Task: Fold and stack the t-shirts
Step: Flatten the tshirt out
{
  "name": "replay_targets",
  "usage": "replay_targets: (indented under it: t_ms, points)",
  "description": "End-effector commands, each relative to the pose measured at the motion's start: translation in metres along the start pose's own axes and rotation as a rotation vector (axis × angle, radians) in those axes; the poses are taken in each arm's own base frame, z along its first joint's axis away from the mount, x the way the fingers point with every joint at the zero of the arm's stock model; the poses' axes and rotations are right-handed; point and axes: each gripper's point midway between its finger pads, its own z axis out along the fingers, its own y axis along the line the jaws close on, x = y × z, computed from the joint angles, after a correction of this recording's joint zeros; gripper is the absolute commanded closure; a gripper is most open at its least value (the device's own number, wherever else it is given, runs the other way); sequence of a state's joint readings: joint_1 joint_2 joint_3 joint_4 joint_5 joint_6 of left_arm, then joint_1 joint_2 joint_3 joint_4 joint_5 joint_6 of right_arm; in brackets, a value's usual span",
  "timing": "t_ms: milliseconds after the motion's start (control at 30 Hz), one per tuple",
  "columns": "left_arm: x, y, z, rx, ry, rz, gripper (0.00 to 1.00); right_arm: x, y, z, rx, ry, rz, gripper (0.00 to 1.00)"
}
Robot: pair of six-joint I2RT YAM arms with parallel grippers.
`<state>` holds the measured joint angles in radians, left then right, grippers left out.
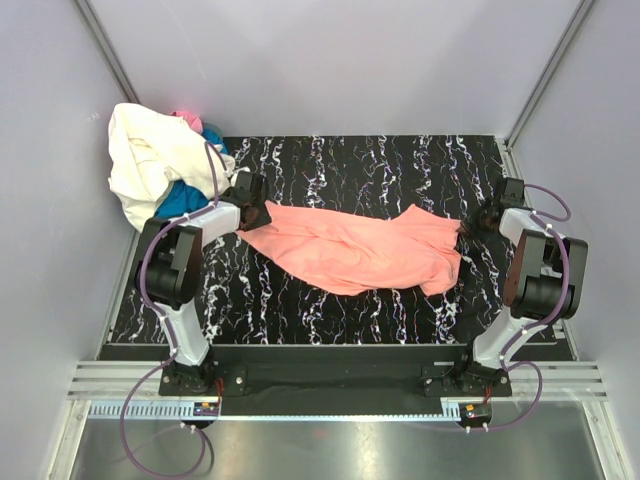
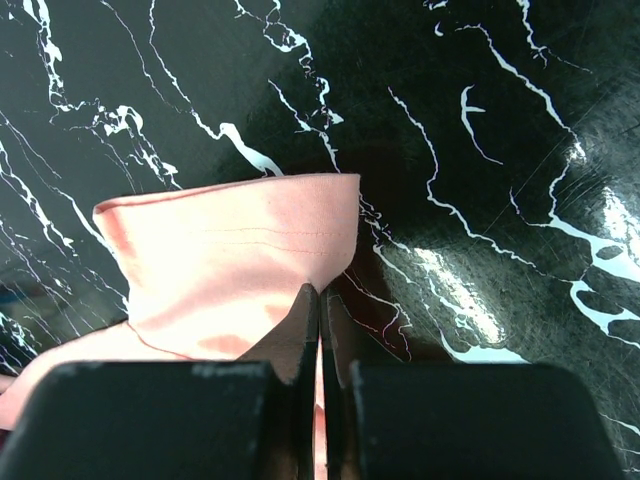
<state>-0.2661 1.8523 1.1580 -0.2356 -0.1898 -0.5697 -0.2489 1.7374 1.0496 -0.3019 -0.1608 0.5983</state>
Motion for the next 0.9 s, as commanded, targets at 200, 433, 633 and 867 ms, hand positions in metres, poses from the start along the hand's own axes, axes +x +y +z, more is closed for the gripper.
replay_targets:
  t_ms: [200, 433, 633, 867]
  points:
    - [-0.016, -0.011, 0.005, 0.038, -0.044, 0.005, 1.0, -0.004, 0.008, 0.003, -0.033, -0.011, -0.02, 1.0]
    - [-0.026, -0.009, -0.024, 0.064, -0.104, 0.02, 1.0, -0.006, 0.009, 0.0, -0.035, -0.019, -0.019, 1.0]
    - [-0.054, -0.002, -0.093, 0.09, -0.217, 0.003, 1.0, -0.008, 0.012, -0.006, -0.045, -0.032, -0.02, 1.0]
    - [-0.034, 0.017, -0.153, 0.143, -0.262, -0.073, 1.0, -0.01, 0.012, -0.008, -0.04, -0.041, -0.019, 1.0]
